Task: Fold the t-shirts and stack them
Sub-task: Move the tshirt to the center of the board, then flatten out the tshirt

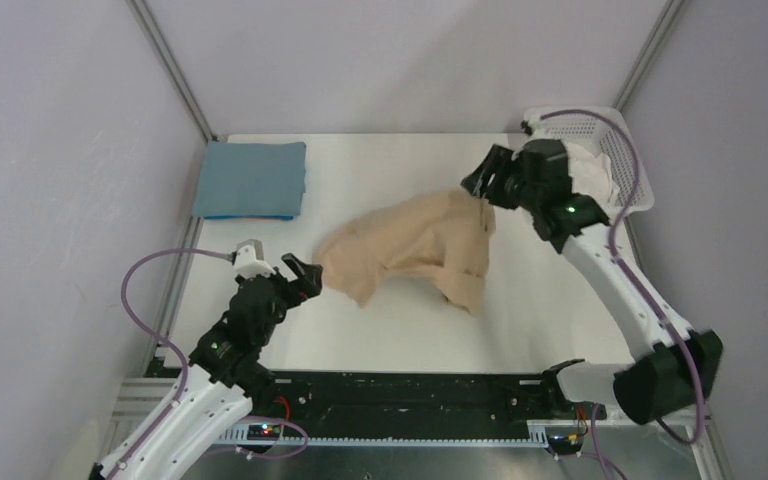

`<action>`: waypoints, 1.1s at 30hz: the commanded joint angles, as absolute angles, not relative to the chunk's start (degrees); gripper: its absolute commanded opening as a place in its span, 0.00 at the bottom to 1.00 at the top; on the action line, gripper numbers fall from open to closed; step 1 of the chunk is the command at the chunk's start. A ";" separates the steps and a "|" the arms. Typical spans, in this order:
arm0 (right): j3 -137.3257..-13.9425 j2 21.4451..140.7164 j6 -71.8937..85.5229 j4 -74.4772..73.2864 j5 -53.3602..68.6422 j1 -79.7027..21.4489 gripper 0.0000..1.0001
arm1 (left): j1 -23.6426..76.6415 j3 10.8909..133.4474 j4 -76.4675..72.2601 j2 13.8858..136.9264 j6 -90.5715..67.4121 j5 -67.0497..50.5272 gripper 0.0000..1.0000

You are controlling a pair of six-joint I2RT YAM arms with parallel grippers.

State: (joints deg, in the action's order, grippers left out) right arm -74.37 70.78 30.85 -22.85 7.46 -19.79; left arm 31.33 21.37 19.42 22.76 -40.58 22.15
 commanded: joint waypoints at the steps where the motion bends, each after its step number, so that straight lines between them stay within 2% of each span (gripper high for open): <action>1: -69.79 76.53 32.49 -23.24 -5.84 -19.21 0.74 | 31.46 21.99 20.75 26.48 -42.56 23.07 1.00; 2: -69.79 77.05 31.81 -23.53 -6.74 -19.66 0.89 | 31.44 22.03 20.79 27.22 -42.87 22.42 1.00; 4: -69.77 76.13 30.73 -24.67 -10.40 -20.96 0.98 | 31.46 22.34 20.76 29.74 -43.16 21.71 1.00; 8: -68.57 71.78 29.44 -29.25 -17.62 -23.87 0.99 | 31.49 23.81 20.63 36.03 -43.76 22.56 1.00; 11: -61.89 65.97 30.21 -31.45 -20.09 -26.42 0.99 | 30.96 26.13 20.57 43.59 -44.65 23.97 1.00; 18: -41.65 51.23 37.65 -29.33 -14.95 -29.45 0.99 | 21.02 30.23 18.55 62.23 -44.66 17.35 1.00; 27: -35.61 42.50 40.75 -33.72 -16.47 -32.12 0.99 | 20.05 37.24 18.04 78.80 -43.01 11.84 1.00; 33: -34.55 41.23 40.89 -34.05 -17.16 -32.42 0.99 | 23.23 42.12 18.11 88.04 -42.11 9.68 0.84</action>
State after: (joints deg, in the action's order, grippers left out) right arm -35.31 42.22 39.51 -33.65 -15.20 -32.08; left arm 20.88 40.62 18.13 83.15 -42.41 14.06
